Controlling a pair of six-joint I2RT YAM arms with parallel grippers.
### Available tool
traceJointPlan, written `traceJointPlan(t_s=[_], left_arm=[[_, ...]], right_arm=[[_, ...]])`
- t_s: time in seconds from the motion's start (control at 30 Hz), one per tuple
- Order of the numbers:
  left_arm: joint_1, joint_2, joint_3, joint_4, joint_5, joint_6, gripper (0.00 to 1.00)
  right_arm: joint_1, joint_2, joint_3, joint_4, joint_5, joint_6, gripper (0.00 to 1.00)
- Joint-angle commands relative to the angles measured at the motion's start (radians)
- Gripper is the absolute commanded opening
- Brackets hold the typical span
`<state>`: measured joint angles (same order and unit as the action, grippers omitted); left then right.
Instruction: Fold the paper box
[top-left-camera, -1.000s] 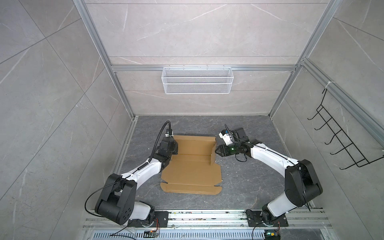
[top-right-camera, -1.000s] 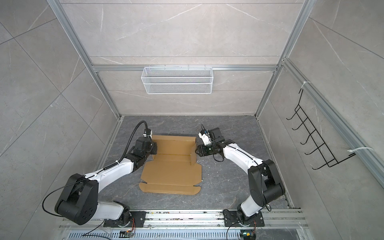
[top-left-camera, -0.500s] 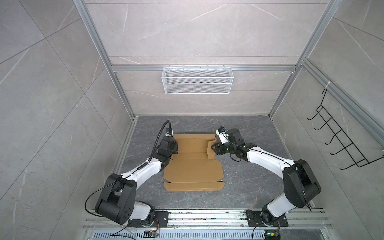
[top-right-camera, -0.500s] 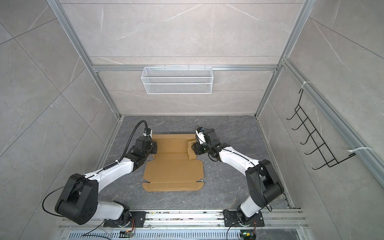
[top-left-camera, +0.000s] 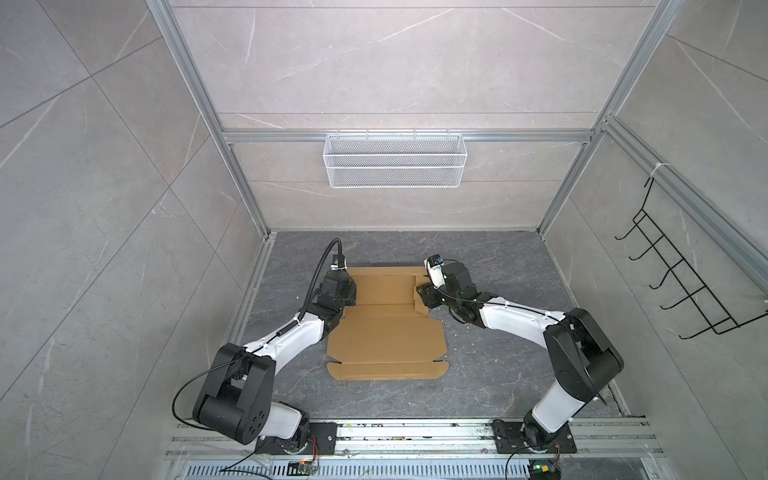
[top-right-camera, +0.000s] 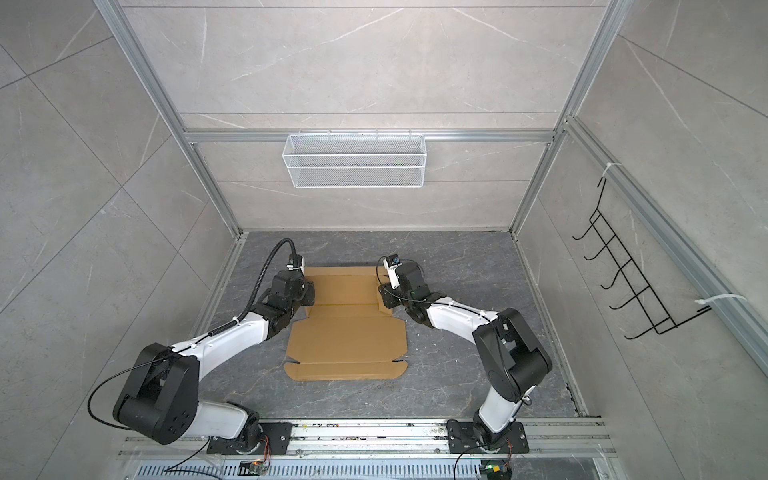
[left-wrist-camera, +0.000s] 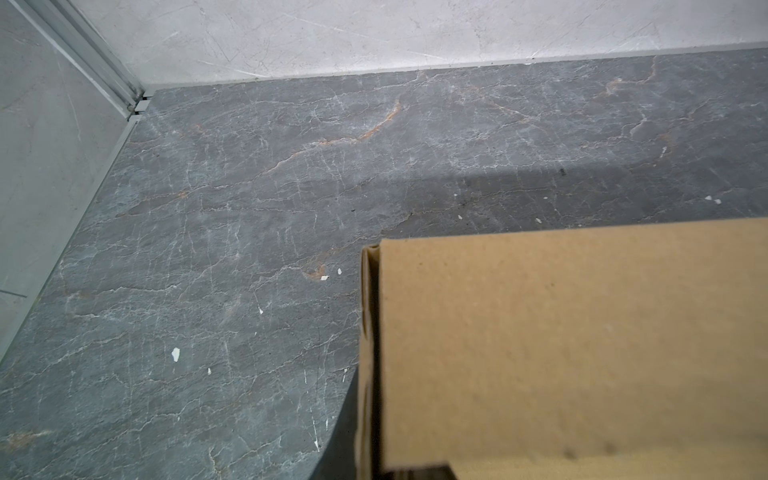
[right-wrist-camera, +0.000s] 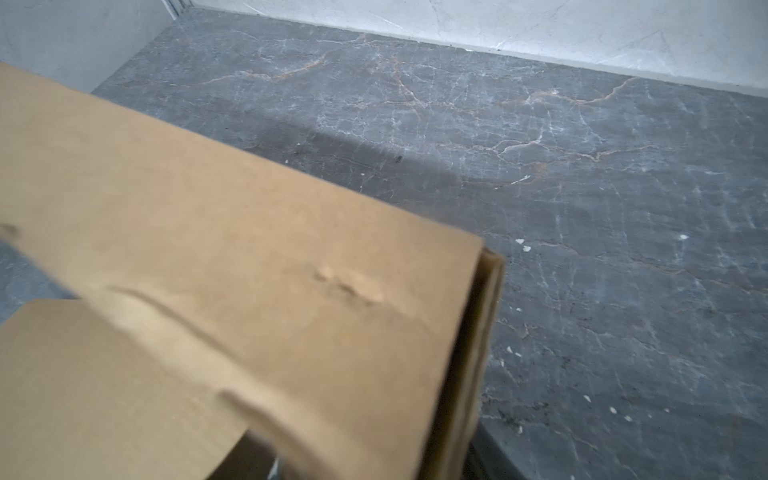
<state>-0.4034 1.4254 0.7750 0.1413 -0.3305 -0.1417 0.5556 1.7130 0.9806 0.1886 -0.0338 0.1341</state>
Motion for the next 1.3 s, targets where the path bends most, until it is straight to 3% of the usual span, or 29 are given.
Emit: traceJointPlan(t_s=[0.0, 0.53, 0.77, 0.97, 1.27], left_arm=[[-0.001, -0.002, 0.038, 0.000, 0.028, 0.006, 0.10], [-0.011, -0.044, 0.052, -0.031, 0.046, -0.037, 0.10], [-0.023, -0.066, 0.085, -0.070, 0.056, -0.053, 0.09], [-0.031, -0.066, 0.102, -0.078, 0.054, -0.053, 0.09], [-0.031, -0.031, 0.098, -0.088, 0.031, -0.060, 0.09]], right_arm=[[0.014, 0.033, 0.020, 0.038, 0.048, -0.010, 0.50], [0.123, 0.103, 0.095, -0.135, 0.575, 0.046, 0.20], [0.172, 0.165, 0.183, -0.305, 0.816, 0.146, 0.07], [0.179, 0.155, 0.176, -0.306, 0.770, 0.174, 0.11], [0.178, 0.077, 0.122, -0.265, 0.546, 0.177, 0.42]])
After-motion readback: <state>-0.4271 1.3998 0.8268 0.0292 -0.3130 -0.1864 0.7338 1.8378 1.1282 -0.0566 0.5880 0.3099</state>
